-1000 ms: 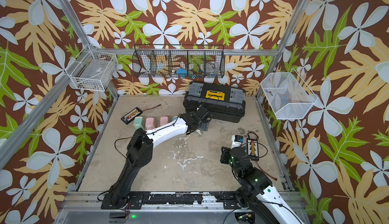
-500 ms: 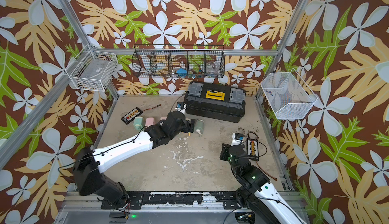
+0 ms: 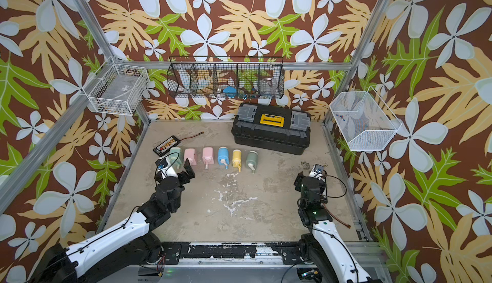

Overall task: Put the tray back into the pencil sharpener
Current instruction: Reset both arms

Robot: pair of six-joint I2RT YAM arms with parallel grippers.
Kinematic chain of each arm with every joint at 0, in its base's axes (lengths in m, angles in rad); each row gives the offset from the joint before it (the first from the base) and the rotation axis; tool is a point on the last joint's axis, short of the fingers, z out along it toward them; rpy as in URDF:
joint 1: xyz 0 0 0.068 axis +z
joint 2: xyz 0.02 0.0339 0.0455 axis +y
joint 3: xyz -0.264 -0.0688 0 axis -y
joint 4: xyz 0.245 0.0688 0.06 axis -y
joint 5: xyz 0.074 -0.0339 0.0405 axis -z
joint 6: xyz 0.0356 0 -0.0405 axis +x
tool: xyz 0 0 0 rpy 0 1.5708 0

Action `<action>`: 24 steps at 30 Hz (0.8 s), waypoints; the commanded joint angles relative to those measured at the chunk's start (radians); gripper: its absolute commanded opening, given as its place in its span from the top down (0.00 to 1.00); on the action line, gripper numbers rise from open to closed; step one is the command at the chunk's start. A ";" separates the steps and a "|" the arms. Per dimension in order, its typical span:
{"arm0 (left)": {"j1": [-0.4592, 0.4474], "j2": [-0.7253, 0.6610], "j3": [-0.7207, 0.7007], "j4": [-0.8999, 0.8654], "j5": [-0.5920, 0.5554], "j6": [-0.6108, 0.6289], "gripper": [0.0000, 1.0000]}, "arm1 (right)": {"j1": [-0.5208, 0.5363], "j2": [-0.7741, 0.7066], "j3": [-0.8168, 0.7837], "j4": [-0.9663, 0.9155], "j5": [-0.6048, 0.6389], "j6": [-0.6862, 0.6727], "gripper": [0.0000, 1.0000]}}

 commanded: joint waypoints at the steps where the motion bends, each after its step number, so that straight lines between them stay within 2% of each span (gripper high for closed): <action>1: 0.070 0.006 -0.063 0.269 -0.030 0.239 0.00 | -0.012 0.084 -0.047 0.361 -0.040 -0.160 0.19; 3: 0.119 0.009 -0.095 0.327 0.089 0.329 0.00 | -0.013 0.184 -0.070 0.502 -0.073 -0.205 0.18; 6: 0.218 0.076 -0.138 0.440 0.219 0.360 0.00 | -0.015 0.381 -0.081 0.722 -0.078 -0.207 0.18; 9: 0.254 0.179 -0.191 0.613 0.222 0.376 0.00 | -0.018 0.464 -0.059 0.817 -0.118 -0.188 0.18; 11: 0.288 0.228 -0.212 0.669 0.300 0.316 0.00 | -0.020 0.531 -0.063 0.904 -0.137 -0.218 0.18; 12: 0.305 0.254 -0.211 0.673 0.348 0.320 0.00 | -0.022 0.574 -0.059 0.939 -0.131 -0.214 0.18; 16: 0.328 0.371 -0.218 0.785 0.412 0.356 0.00 | -0.031 0.722 -0.080 1.137 -0.152 -0.228 0.16; 18: 0.353 0.421 -0.220 0.828 0.486 0.367 0.00 | -0.032 0.678 -0.052 1.001 -0.159 -0.214 0.16; 19: 0.365 0.446 -0.218 0.850 0.506 0.369 0.00 | -0.031 0.674 -0.049 0.995 -0.161 -0.212 0.15; 20: 0.376 0.465 -0.211 0.859 0.504 0.360 0.00 | -0.031 0.686 -0.056 1.031 -0.157 -0.220 0.03; 21: 0.397 0.471 -0.206 0.855 0.516 0.335 0.00 | -0.032 0.688 -0.063 1.046 -0.157 -0.221 0.00; 24: 0.454 0.540 -0.221 0.930 0.624 0.308 0.00 | -0.032 0.678 -0.055 1.015 -0.159 -0.219 0.00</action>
